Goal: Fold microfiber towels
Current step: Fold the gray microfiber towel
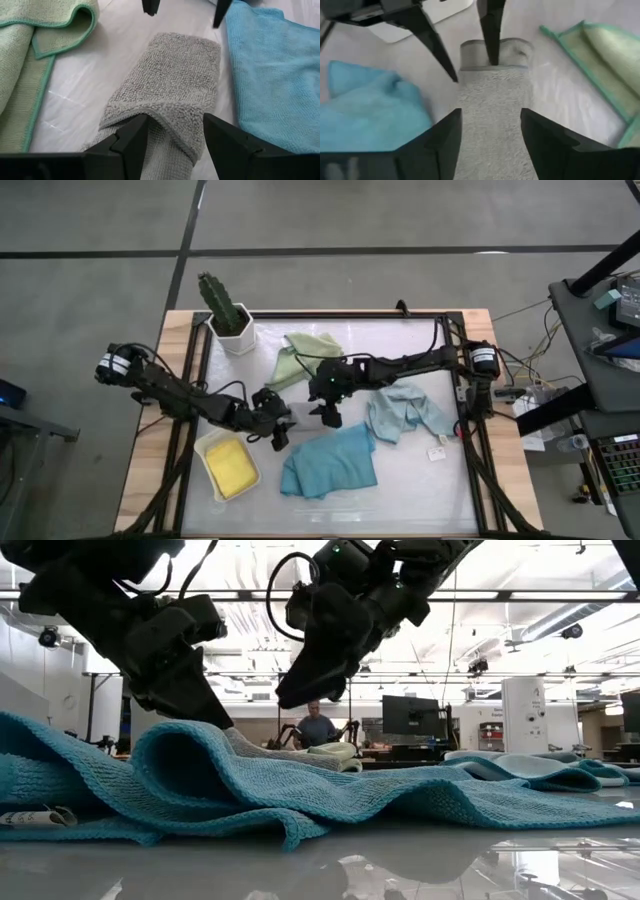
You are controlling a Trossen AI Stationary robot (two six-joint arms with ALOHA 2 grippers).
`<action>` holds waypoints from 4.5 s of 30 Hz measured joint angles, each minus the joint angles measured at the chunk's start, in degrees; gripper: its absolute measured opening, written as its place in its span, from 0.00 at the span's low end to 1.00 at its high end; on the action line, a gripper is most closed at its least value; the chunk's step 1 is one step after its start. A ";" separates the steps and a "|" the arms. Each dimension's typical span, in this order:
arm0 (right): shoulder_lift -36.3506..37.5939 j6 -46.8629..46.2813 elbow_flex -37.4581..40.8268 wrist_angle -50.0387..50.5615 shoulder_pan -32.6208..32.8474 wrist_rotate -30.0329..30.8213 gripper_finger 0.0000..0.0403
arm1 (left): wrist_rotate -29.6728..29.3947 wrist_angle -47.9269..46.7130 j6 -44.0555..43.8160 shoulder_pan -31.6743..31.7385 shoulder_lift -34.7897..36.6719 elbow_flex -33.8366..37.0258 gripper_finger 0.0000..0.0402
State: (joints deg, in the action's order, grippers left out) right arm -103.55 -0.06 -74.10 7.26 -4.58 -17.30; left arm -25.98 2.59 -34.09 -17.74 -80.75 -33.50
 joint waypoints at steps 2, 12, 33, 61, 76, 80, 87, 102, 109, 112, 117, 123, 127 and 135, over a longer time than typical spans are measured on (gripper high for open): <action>0.00 -0.25 -0.51 0.65 -0.47 -0.70 0.52 | -0.02 0.00 0.00 0.00 0.00 0.02 0.44; -0.16 -1.35 -0.73 0.86 -1.45 -0.74 0.57 | -0.04 0.04 0.00 0.11 0.00 -0.22 0.44; -5.90 -1.74 -10.58 13.80 -2.61 -0.21 0.53 | -3.50 -6.43 2.58 0.02 7.01 0.52 0.44; -25.57 11.71 -30.89 31.20 -4.17 -15.18 0.62 | -9.74 -6.53 4.90 0.04 10.67 1.99 0.44; -25.57 9.75 -30.73 31.46 -3.93 -15.63 0.52 | -10.96 -6.05 4.74 0.11 10.73 1.66 0.44; -25.57 9.58 -30.63 31.48 -3.91 -15.69 0.29 | -11.06 -6.03 4.74 0.11 10.75 1.57 0.44; -24.28 10.46 -30.59 33.43 -3.91 -15.95 0.05 | -12.11 -6.14 4.76 0.11 11.30 1.57 0.44; -8.50 8.20 -16.23 24.14 -3.65 -15.62 0.05 | -13.16 -6.12 4.48 -0.76 21.01 1.51 0.44; 4.86 -0.79 3.13 -3.91 -3.38 -5.37 0.05 | -12.75 -6.03 4.49 -1.88 26.71 1.51 0.44; 9.18 -3.63 10.80 -18.98 -3.25 -0.41 0.04 | -13.11 -5.87 4.50 -1.86 28.41 1.52 0.44; 12.03 -8.31 20.70 -44.63 -3.14 1.96 0.04 | -16.43 -4.55 5.00 -1.84 28.15 1.60 0.44; 9.94 -12.57 26.51 -66.16 -3.14 3.36 0.04 | -16.39 2.32 10.07 -1.86 24.46 1.60 0.44; 9.35 -12.59 26.85 -67.65 -3.14 4.66 0.04 | -16.03 6.73 12.20 -1.86 21.02 1.60 0.44; 8.46 -10.00 26.70 -67.38 -1.72 6.31 0.04 | -16.47 17.71 12.53 -1.86 17.23 1.64 0.44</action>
State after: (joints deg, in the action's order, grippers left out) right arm -95.09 -10.07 -47.40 -60.12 -6.30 -10.99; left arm -42.45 20.30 -21.56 -19.59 -63.52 -31.86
